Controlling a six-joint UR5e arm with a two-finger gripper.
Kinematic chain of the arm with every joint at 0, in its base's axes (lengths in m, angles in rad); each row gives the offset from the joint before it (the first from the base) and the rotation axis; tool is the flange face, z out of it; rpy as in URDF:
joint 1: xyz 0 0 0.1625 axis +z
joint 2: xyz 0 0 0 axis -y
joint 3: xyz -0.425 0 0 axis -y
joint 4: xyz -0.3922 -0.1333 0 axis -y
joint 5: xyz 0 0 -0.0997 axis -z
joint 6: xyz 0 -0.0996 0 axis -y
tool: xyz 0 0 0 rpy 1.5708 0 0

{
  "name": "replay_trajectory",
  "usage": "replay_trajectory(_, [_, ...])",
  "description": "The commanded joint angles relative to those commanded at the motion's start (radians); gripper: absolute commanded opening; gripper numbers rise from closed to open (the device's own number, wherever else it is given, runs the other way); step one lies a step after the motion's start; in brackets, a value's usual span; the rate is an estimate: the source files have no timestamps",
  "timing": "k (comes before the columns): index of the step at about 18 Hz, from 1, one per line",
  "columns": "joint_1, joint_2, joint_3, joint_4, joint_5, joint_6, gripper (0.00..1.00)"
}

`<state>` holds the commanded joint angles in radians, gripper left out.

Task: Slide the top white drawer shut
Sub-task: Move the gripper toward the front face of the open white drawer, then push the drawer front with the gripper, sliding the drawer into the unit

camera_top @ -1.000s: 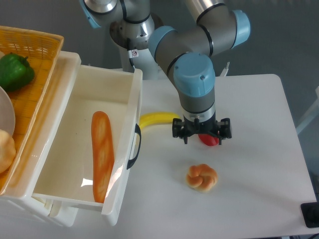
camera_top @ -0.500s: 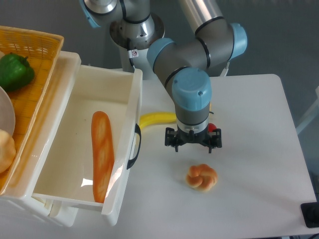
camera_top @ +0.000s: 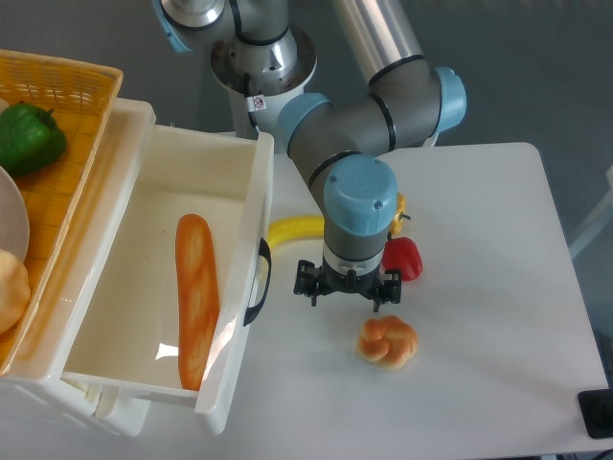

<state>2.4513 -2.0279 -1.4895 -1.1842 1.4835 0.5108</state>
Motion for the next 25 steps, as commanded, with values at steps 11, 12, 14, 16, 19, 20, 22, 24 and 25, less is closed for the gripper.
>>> replay_trajectory(11, [0.000, 0.002, -0.009, -0.034, -0.066, -0.002, 1.00])
replay_trajectory(12, [0.000, 0.003, -0.009, -0.035, -0.068, -0.002, 1.00])
replay_trajectory(14, [0.000, 0.005, -0.009, -0.040, -0.069, 0.000, 1.00])
replay_trajectory(16, [-0.002, 0.005, -0.009, -0.040, -0.071, -0.002, 1.00])
replay_trajectory(19, [-0.002, 0.009, -0.009, -0.046, -0.077, 0.000, 1.00])
replay_trajectory(20, [-0.002, 0.011, -0.009, -0.048, -0.080, -0.002, 1.00])
replay_trajectory(22, [-0.002, 0.011, -0.009, -0.048, -0.081, 0.000, 1.00])
replay_trajectory(24, [-0.003, 0.012, -0.009, -0.052, -0.081, 0.000, 1.00])
replay_trajectory(25, [-0.003, 0.014, -0.009, -0.054, -0.081, 0.000, 1.00])
